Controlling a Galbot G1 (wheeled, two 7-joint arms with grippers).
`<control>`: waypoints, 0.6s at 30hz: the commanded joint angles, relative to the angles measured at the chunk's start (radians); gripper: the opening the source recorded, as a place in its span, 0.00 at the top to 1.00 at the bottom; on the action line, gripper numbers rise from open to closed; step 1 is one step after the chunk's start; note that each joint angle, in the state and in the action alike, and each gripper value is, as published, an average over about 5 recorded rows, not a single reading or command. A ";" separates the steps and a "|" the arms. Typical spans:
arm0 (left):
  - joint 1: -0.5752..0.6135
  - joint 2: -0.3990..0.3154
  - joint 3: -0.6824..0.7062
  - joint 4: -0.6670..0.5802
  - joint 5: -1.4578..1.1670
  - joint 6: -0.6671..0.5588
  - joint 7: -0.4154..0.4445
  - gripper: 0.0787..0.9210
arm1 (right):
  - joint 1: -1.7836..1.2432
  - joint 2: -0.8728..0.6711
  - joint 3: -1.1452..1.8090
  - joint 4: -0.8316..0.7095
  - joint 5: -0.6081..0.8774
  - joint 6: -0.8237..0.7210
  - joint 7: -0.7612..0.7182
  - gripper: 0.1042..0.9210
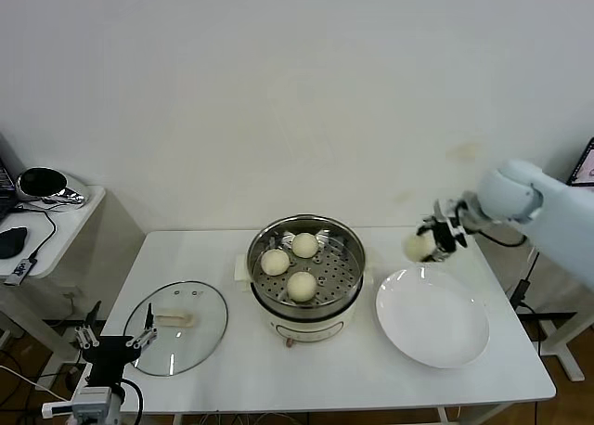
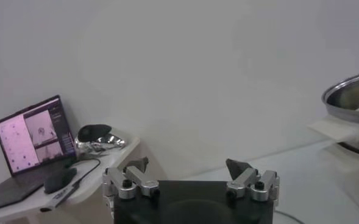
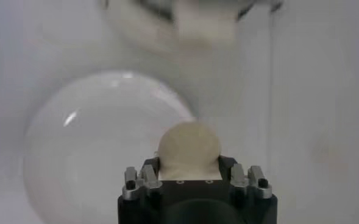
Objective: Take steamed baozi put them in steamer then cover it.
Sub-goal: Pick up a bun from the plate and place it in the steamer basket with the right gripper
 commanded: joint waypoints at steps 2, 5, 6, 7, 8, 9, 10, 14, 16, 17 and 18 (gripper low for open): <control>-0.007 0.000 0.000 0.006 -0.002 -0.001 -0.003 0.12 | 0.248 0.275 -0.241 0.022 0.353 -0.188 0.151 0.39; -0.004 0.000 -0.004 0.010 -0.002 -0.003 -0.005 0.12 | 0.211 0.343 -0.239 -0.014 0.386 -0.218 0.176 0.39; -0.003 0.000 -0.006 0.011 -0.002 -0.003 -0.006 0.12 | 0.198 0.364 -0.238 -0.027 0.394 -0.227 0.182 0.39; -0.002 0.000 -0.008 0.012 -0.002 -0.004 -0.006 0.12 | 0.185 0.384 -0.238 -0.040 0.399 -0.234 0.188 0.39; -0.002 -0.001 -0.010 0.012 -0.003 -0.004 -0.007 0.12 | 0.174 0.401 -0.239 -0.055 0.399 -0.238 0.189 0.39; -0.002 -0.001 -0.011 0.011 -0.003 -0.004 -0.007 0.12 | 0.162 0.419 -0.241 -0.072 0.397 -0.240 0.190 0.39; -0.001 -0.002 -0.012 0.010 -0.003 -0.004 -0.008 0.12 | 0.150 0.433 -0.244 -0.088 0.392 -0.239 0.189 0.39; -0.001 -0.004 -0.014 0.005 -0.004 -0.005 -0.009 0.12 | 0.102 0.483 -0.252 -0.171 0.355 -0.233 0.181 0.39; -0.001 -0.005 -0.014 0.004 -0.003 -0.005 -0.010 0.12 | 0.080 0.501 -0.252 -0.205 0.342 -0.236 0.177 0.39; -0.001 -0.005 -0.014 0.004 -0.003 -0.005 -0.010 0.12 | 0.072 0.506 -0.251 -0.215 0.336 -0.237 0.176 0.39; -0.001 -0.005 -0.014 0.004 -0.003 -0.005 -0.010 0.12 | 0.064 0.510 -0.250 -0.223 0.331 -0.240 0.174 0.38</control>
